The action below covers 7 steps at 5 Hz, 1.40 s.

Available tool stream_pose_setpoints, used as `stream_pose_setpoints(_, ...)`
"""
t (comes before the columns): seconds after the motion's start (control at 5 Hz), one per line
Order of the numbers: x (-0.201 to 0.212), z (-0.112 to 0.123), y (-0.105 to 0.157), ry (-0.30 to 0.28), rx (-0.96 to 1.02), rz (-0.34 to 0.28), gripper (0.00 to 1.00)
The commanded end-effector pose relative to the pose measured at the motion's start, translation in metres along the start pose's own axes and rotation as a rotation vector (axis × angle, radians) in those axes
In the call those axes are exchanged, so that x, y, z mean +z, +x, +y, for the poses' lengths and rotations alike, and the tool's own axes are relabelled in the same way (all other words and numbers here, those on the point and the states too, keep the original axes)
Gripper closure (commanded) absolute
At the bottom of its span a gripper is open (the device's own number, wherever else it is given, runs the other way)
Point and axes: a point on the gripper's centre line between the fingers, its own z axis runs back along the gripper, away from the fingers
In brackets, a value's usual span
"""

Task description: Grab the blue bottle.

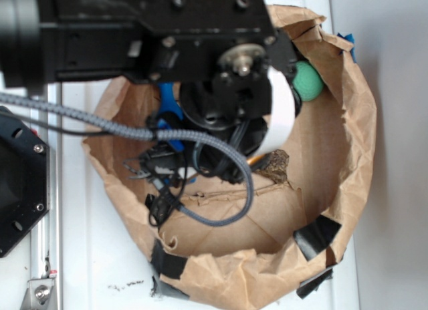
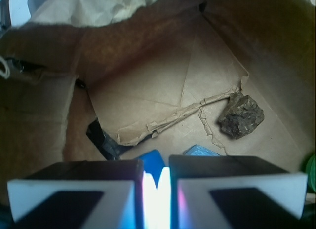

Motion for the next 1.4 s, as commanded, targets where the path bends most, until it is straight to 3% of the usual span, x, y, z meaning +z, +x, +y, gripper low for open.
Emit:
stream_pose_setpoints(0.0, 0.002, 0.005, -0.01, 0.05, -0.054, 0.021, 0.0)
stream_pose_setpoints(0.4, -0.034, 0.018, -0.04, 0.117, -0.172, 0.116, 0.0)
stream_pose_setpoints(0.8, -0.056, 0.013, -0.051, 0.128, -0.221, 0.183, 0.0)
stream_pose_setpoints(1.2, -0.082, -0.004, -0.055, 0.094, -0.27, 0.227, 0.0)
